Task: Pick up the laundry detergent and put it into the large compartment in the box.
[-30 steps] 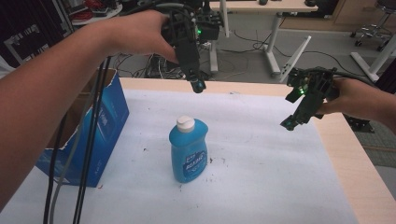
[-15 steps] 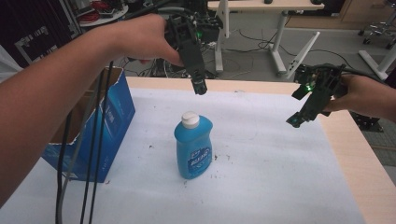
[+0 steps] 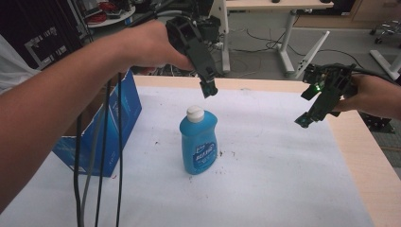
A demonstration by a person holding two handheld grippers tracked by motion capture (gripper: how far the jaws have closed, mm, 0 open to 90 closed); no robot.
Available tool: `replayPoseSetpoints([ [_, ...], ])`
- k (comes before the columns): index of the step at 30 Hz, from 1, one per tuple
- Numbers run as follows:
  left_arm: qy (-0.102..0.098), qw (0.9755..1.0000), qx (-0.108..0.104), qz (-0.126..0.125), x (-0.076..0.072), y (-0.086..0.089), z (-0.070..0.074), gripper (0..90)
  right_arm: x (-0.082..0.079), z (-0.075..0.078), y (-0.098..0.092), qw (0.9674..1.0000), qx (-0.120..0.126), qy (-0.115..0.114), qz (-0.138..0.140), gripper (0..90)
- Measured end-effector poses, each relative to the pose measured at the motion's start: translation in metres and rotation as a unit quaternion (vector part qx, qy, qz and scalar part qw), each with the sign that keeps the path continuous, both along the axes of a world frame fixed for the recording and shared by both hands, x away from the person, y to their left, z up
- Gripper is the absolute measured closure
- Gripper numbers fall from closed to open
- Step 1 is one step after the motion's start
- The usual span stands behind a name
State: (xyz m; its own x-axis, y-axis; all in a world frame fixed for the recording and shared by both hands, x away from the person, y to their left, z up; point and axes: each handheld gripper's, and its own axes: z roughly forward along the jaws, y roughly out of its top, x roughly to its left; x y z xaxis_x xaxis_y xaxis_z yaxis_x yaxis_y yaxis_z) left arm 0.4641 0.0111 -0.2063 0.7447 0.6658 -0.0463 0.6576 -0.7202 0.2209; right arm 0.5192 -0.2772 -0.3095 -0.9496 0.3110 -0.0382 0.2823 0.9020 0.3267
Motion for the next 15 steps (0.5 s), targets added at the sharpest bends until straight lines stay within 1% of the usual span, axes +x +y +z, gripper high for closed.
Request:
replayPoseSetpoints([
  [1,-0.001,0.9999,-0.004,0.017,-0.004,0.0,-0.002,7.7,-0.002,0.0,0.0,1.0,-0.001,0.0,0.001,3.0],
  [2,-0.001,0.9999,-0.004,0.017,-0.004,0.0,-0.002,7.7,-0.003,0.0,0.0,1.0,0.0,-0.001,0.003,3.0],
  [4,0.005,0.9997,-0.003,0.025,-0.007,0.0,-0.004,7.8,-0.003,0.0,0.0,1.0,-0.001,-0.001,0.003,3.0],
  [5,0.005,0.9993,-0.005,0.037,-0.011,-0.001,-0.007,7.8,-0.005,-0.001,0.0,1.0,0.0,-0.002,0.002,3.0],
  [7,0.008,0.9991,-0.005,0.04,-0.012,-0.001,-0.008,7.8,-0.007,-0.001,0.0,1.0,0.001,-0.003,0.003,3.0],
  [8,0.007,0.9988,-0.01,0.048,-0.015,-0.001,-0.011,7.8,-0.007,-0.002,0.0,1.0,0.001,-0.001,0.002,3.0],
  [10,0.007,0.9987,-0.008,0.051,-0.016,-0.001,-0.012,7.8,-0.008,-0.002,-0.001,1.0,0.001,-0.001,0.003,3.0],
  [11,0.009,0.9987,-0.011,0.049,-0.018,-0.002,-0.017,7.8,-0.009,-0.002,-0.001,1.0,0.001,0.0,0.003,3.0],
  [12,0.009,0.9987,-0.011,0.049,-0.018,-0.002,-0.017,7.8,-0.009,-0.002,-0.001,1.0,0.001,0.0,0.003,3.0],
  [13,0.011,0.9988,-0.007,0.046,-0.021,-0.004,-0.021,7.8,-0.011,-0.002,-0.001,1.0,0.001,0.0,0.002,3.0],
  [15,0.012,0.9989,-0.005,0.045,-0.022,-0.004,-0.022,7.8,-0.011,-0.003,-0.001,1.0,0.002,-0.001,0.002,3.0],
])
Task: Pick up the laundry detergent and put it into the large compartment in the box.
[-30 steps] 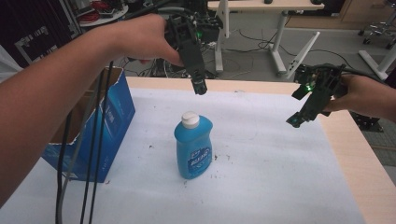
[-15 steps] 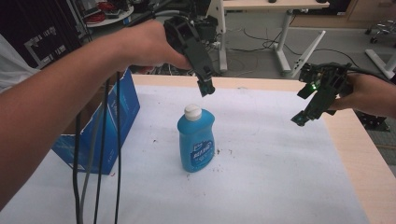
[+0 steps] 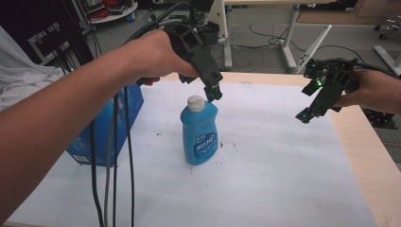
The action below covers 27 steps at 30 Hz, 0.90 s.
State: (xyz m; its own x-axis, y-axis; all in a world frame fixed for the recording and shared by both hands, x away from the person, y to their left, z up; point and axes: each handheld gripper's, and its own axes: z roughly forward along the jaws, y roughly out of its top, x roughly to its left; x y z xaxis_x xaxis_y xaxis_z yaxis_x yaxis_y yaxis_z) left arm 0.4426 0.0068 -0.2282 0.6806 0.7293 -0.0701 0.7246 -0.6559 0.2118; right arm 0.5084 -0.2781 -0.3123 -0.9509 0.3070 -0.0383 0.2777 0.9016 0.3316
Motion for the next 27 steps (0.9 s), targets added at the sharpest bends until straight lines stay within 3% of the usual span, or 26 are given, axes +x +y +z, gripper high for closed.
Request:
replayPoseSetpoints([
  [14,0.01,0.9998,0.014,-0.002,-0.012,-0.002,-0.029,7.8,-0.006,-0.004,0.002,1.0,-0.001,0.001,0.005,3.0],
  [27,0.003,0.9999,0.013,-0.002,-0.013,-0.004,-0.049,7.8,-0.006,-0.004,0.002,1.0,0.001,0.0,0.007,3.0],
])
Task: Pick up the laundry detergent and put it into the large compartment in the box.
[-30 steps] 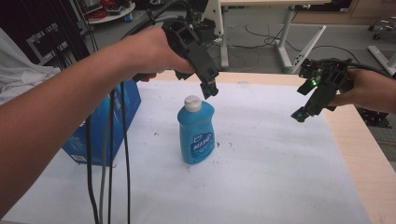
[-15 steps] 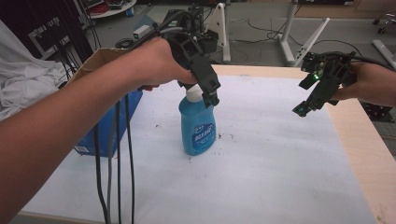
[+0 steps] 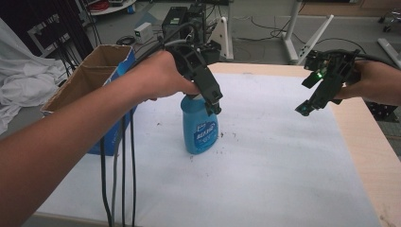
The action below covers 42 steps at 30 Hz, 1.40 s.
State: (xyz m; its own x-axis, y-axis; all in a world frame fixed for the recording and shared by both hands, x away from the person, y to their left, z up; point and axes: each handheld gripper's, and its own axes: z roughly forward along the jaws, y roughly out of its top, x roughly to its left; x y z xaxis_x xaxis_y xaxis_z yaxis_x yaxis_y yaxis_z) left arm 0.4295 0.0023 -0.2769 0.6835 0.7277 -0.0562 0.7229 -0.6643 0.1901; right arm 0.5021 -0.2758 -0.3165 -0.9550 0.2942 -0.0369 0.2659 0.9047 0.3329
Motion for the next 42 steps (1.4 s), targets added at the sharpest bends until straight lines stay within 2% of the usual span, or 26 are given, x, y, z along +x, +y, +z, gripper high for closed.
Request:
replayPoseSetpoints([
  [1,0.003,1.0,0.006,-0.007,0.001,0.0,-0.001,7.8,0.0,0.0,0.0,1.0,-0.001,0.0,0.0,3.0],
  [2,0.001,1.0,0.002,-0.001,0.0,-0.001,-0.003,7.8,0.0,0.0,0.0,1.0,0.0,0.001,-0.001,3.0],
  [7,0.001,0.9999,0.011,-0.003,0.0,-0.003,-0.009,7.8,0.001,0.0,-0.001,1.0,0.001,0.001,0.0,3.0],
  [10,0.005,0.9997,0.021,-0.012,0.0,-0.005,-0.013,7.8,0.0,0.0,-0.001,1.0,0.001,0.001,0.0,3.0],
  [12,0.004,0.9998,0.019,-0.006,0.0,-0.006,-0.014,7.9,0.0,0.0,-0.002,1.0,0.001,0.001,-0.001,3.0],
  [15,0.002,0.9997,0.024,-0.008,0.002,-0.005,-0.015,11.5,0.001,0.0,-0.004,1.0,0.002,0.0,0.0,3.0],
  [24,0.007,0.9998,0.019,0.002,0.002,-0.004,-0.018,17.7,0.001,-0.002,-0.005,1.0,0.003,0.001,-0.002,3.0],
  [42,0.005,0.9999,0.014,0.003,0.003,-0.002,-0.017,31.0,0.002,-0.004,-0.003,1.0,0.002,0.004,-0.001,3.0],
])
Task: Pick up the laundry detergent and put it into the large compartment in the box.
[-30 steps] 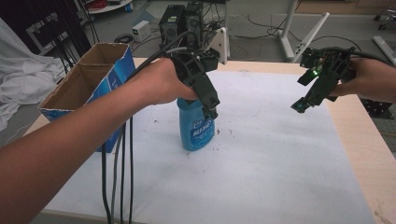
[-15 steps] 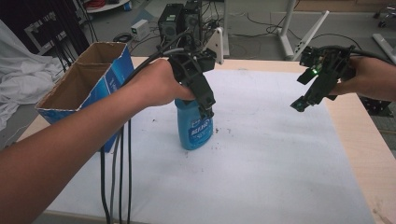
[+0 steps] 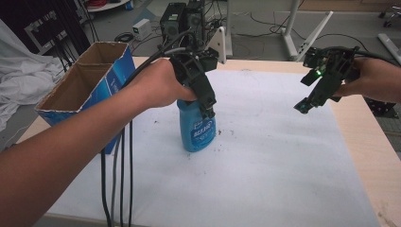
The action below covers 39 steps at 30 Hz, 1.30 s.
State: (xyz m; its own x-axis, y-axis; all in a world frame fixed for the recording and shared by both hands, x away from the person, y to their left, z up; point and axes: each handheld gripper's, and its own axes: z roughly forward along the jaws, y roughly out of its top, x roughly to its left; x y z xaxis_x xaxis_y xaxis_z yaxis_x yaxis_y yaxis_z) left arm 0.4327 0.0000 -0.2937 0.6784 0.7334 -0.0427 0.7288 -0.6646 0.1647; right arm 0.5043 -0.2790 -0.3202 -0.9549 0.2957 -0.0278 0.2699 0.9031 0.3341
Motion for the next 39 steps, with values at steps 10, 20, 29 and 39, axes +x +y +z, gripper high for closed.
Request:
replayPoseSetpoints([
  [10,-0.005,0.9999,0.003,-0.015,-0.002,-0.001,0.005,37.5,0.0,0.0,0.001,1.0,-0.002,0.0,0.001,3.0],
  [20,-0.007,0.9975,0.004,-0.07,-0.012,0.014,0.071,37.5,-0.002,0.003,0.0,1.0,-0.002,-0.001,-0.005,3.0],
  [29,-0.017,0.9934,0.016,-0.112,-0.027,0.045,0.149,37.5,-0.004,0.007,0.001,1.0,0.003,-0.003,-0.008,3.0],
  [39,-0.018,0.9925,0.004,-0.121,-0.033,0.093,0.184,37.5,-0.01,0.016,-0.001,0.9999,0.009,-0.01,-0.011,3.0],
])
